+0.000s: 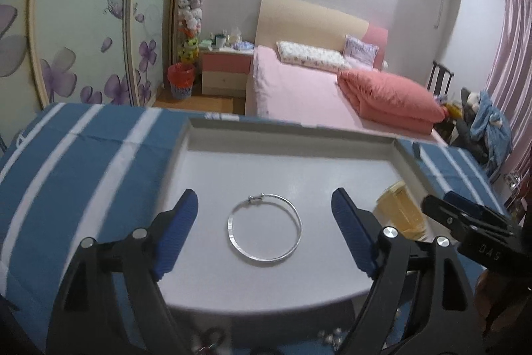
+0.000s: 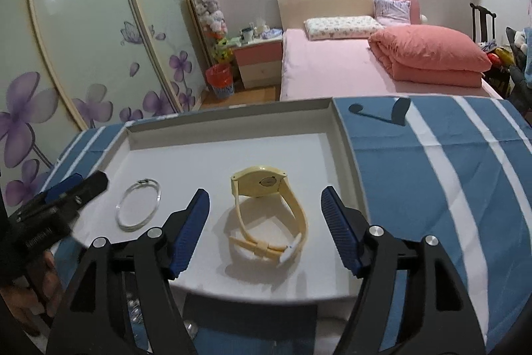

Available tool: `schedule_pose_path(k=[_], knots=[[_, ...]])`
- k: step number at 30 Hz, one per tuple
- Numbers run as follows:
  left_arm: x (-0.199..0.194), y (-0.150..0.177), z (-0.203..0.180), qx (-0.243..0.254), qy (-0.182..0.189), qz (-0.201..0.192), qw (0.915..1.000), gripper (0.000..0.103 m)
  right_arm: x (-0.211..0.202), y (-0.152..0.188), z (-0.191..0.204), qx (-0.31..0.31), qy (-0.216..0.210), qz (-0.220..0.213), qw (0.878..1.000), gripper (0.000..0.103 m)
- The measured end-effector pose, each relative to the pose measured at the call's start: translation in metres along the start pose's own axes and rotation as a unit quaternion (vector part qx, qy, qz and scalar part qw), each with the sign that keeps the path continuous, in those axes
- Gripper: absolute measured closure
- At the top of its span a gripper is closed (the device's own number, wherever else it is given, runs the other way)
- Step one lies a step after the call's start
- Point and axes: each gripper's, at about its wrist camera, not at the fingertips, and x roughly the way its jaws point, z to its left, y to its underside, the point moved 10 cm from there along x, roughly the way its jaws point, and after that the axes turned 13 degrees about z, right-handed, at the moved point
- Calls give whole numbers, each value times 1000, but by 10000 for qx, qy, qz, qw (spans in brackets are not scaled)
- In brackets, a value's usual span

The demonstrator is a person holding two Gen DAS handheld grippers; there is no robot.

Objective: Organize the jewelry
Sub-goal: 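Carry the bangle and watch into the gray tray and open both grippers, then grasp the dark red beaded bracelet with the left gripper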

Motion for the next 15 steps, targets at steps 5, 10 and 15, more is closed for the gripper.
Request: schedule_pose_path(k=[5, 10, 15], knots=[[-40, 20, 20, 137, -134, -105, 9998, 22, -51, 13, 3, -88, 4, -493, 9987, 20], [-54, 61, 36, 373, -267, 180, 9988, 23, -84, 40, 6, -140, -32, -671, 9976, 20], [-47, 98, 35, 608, -257, 580, 9961, 23, -94, 75, 6, -109, -11, -623, 9980, 20]])
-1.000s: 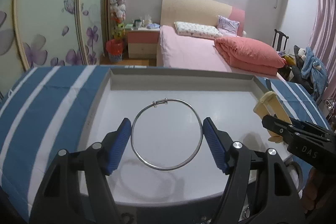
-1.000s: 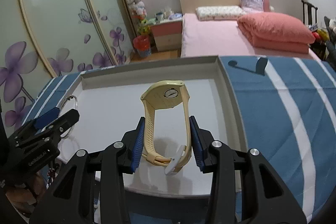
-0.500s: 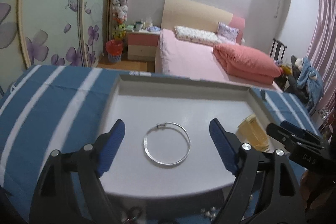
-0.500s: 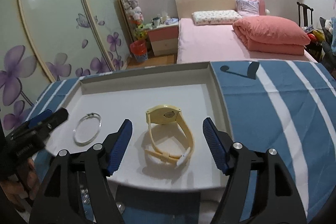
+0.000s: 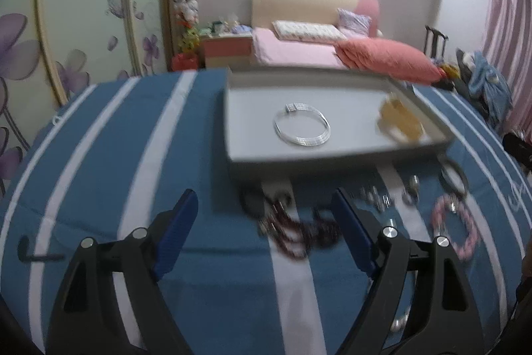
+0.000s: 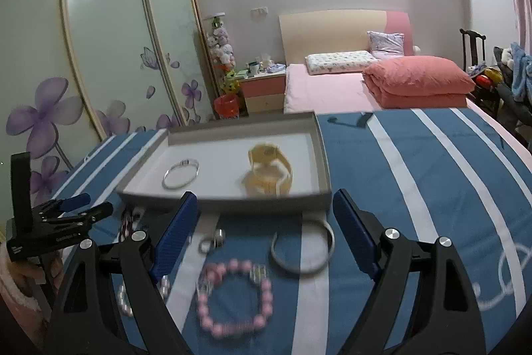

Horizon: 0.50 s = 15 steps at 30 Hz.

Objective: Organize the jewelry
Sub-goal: 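Grasp the dark red beaded bracelet with the left gripper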

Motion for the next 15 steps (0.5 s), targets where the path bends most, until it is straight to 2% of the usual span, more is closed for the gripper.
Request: schedule_pose_path(k=[3, 4, 7, 12, 14, 15], knots=[[13, 9, -13, 181, 57, 258, 9995, 22, -1, 13, -1, 79, -67, 99, 9999, 20], [19, 9, -18, 258, 70, 348, 9990, 19, 0, 16, -1, 90, -71, 130, 9998, 20], [29, 17, -28, 438, -17, 529, 9976, 14, 0, 19, -3, 95, -59, 155, 9998, 20], [49, 17, -30, 514, -345, 908, 9939, 13, -2, 26, -7, 171, -63, 160, 9997, 20], [50, 15, -26, 377, -196, 926, 9948, 21, -3, 29, -11, 191, -65, 163, 9997, 20], [49, 14, -25, 326, -127, 911, 9952, 29, -3, 30, -12, 199, -67, 167, 9996, 20]])
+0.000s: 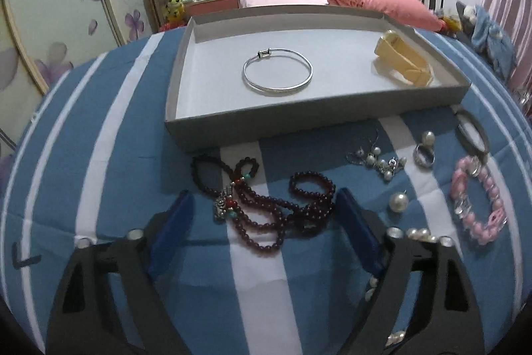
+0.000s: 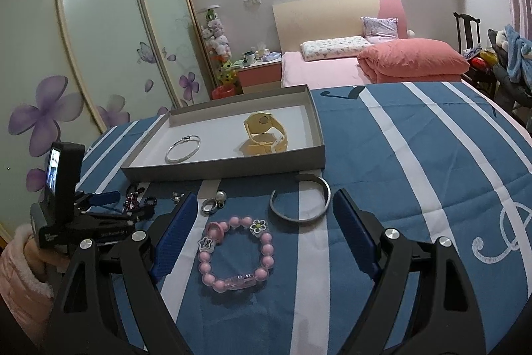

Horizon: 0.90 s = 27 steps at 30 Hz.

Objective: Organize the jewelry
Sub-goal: 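Grasp the dark red beaded bracelet with the left gripper, then grasp the gray metal cuff with the right gripper while the left gripper holds the beads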

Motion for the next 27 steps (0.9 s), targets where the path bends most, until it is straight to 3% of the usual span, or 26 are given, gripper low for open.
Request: schedule_pose_path(k=[1, 2, 4, 5, 14, 19, 27], knots=[[-2, -2, 3, -36, -41, -48, 10000, 44, 0, 1, -1, 9, -3, 6, 10000, 20], [-4, -1, 4, -41, -42, -87, 9999, 51, 1, 2, -1, 18, -10, 17, 10000, 20], [-6, -2, 3, -39, -47, -131, 9999, 79, 3, 3, -1, 33, -21, 45, 10000, 20], [-7, -2, 2, -30, -27, -147, 9999, 85, 4, 5, -1, 35, -27, 55, 10000, 20], [-13, 1, 20, -336, 82, -269, 9990, 93, 15, 9, -14, 107, 129, 251, 9995, 21], [-40, 3, 42, -661, 212, -640, 9955, 93, 34, 11, -28, 172, 342, 593, 9975, 33], [-80, 4, 44, -660, 283, -1131, 9910, 93, 62, 2, -25, -55, 536, 976, 9938, 32]])
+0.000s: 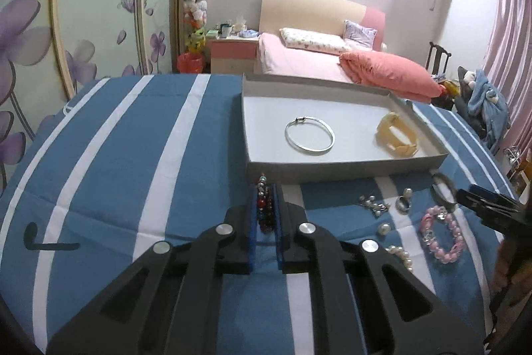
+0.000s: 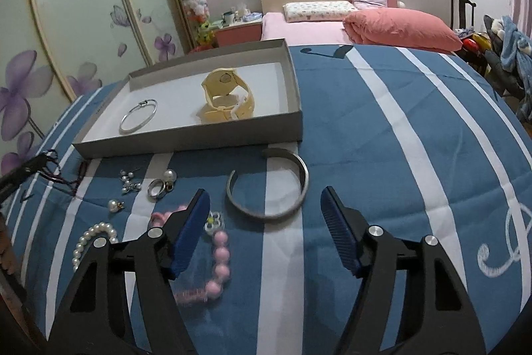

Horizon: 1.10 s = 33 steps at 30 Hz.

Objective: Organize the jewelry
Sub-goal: 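Grasp the gray metal cuff with the right gripper while the left gripper holds the beads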

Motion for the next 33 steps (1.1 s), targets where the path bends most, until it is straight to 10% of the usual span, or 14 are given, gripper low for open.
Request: schedule_pose_path(k=[22, 33], knots=[[-4, 1, -8, 93, 142, -42, 9998, 93, 34, -15, 5, -1029, 439, 675, 9914, 35], [-25, -2, -15, 164, 227, -373, 9989, 93, -12, -7, 2, -317, -24, -93, 9995, 36]])
